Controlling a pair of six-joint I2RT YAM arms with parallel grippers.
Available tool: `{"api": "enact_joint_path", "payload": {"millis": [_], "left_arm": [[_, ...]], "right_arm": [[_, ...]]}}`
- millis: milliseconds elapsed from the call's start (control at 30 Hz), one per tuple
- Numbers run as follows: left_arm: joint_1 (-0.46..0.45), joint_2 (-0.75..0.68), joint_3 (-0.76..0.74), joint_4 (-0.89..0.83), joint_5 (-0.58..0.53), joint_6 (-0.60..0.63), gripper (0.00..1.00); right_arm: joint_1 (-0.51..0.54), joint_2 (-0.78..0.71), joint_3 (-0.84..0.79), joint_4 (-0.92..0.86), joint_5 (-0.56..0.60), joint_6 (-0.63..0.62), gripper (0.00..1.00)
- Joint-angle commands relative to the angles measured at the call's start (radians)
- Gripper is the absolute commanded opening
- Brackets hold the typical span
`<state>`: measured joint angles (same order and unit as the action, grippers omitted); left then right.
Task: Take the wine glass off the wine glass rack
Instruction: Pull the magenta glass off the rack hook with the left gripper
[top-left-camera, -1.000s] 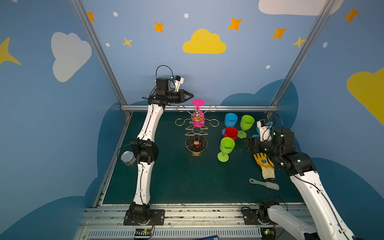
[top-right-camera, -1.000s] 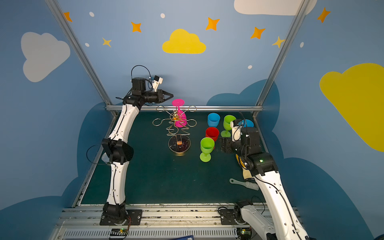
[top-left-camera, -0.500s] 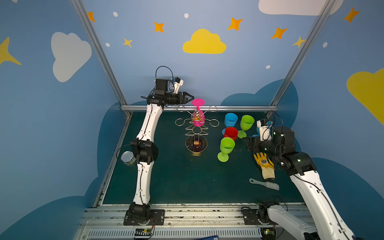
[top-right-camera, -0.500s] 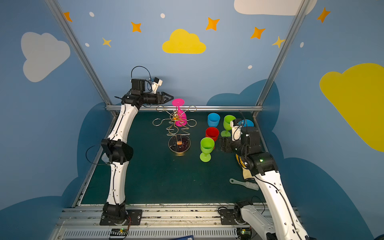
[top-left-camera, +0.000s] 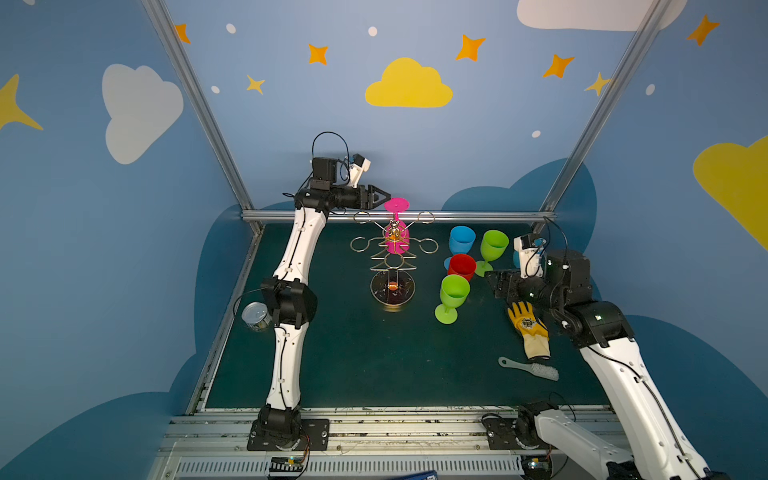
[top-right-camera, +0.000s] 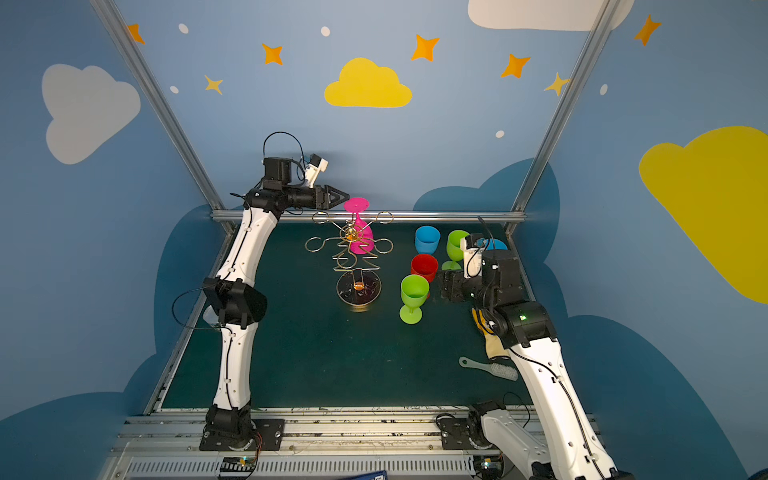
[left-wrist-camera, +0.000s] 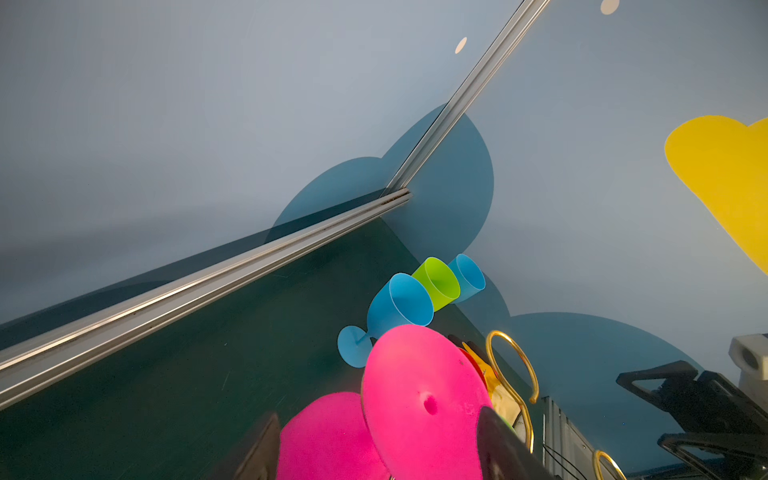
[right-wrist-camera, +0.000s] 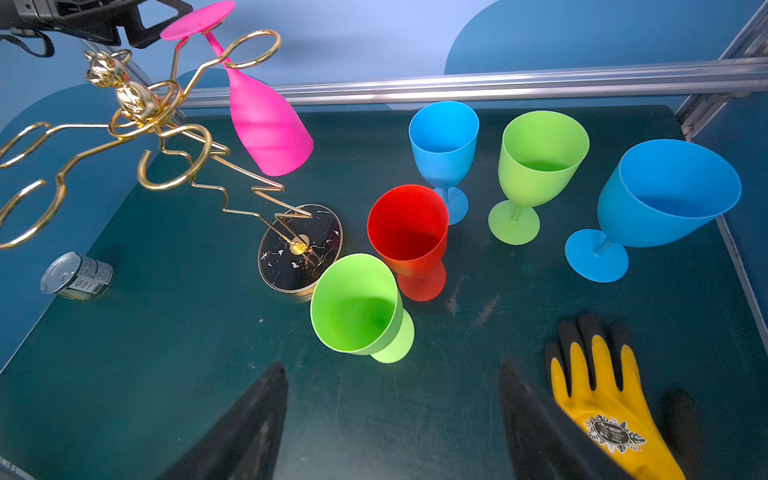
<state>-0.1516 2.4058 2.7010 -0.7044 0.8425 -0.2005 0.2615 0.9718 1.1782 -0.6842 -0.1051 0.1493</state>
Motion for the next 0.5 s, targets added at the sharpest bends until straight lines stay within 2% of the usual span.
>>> {"api": "enact_joint_path", "payload": {"millis": [0, 467], "left_arm": [[-0.002, 0.032, 0.023, -0.017, 0.025, 0.029, 0.73], [-0.017, 0.064, 0.02, -0.044, 0.047, 0.052, 0.68]], "right_arm": [[-0.004, 0.006, 0.023, 0.016, -0.014, -0.002, 0.78], [-0.005, 0.022, 0.023, 0.026, -0.015, -0.004, 0.78]]}}
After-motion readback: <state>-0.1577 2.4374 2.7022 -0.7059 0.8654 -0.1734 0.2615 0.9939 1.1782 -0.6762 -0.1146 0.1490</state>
